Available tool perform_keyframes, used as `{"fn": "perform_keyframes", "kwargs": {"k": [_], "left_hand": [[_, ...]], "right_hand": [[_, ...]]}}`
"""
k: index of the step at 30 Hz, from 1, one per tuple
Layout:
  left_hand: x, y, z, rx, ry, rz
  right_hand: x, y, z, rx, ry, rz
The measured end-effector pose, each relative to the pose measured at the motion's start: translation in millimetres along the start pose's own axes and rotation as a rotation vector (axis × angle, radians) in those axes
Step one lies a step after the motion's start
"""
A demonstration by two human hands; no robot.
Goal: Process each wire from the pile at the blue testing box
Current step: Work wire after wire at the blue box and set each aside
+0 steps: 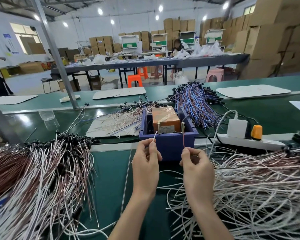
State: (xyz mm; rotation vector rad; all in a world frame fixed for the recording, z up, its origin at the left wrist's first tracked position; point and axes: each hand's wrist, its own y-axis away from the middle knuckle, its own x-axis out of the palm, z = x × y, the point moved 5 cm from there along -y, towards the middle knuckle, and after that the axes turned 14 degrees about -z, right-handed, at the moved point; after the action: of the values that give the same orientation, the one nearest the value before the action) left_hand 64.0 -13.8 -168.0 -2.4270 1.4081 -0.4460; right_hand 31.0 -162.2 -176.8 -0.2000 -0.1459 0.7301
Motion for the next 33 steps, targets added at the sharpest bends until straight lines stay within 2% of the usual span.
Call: {"fn": "perform_keyframes", "kwargs": {"k": [17,24,33], "left_hand": [[-0.4,2.0,-2.7,-0.004,0.006,0.025],[-18.0,-5.8,-3.4,-0.018,0.015,-0.151],[-51.1,-18.2,23.3,-0.326,0.114,-0.388]], "right_hand": [[-1.0,5.0,0.2,-0.026,0.046,0.004],[-4.5,6.8,1.5,-0.037,0.056,0.038],[-49.0,-18.7,45.8,-0.091,-0.201,-0.072]]}}
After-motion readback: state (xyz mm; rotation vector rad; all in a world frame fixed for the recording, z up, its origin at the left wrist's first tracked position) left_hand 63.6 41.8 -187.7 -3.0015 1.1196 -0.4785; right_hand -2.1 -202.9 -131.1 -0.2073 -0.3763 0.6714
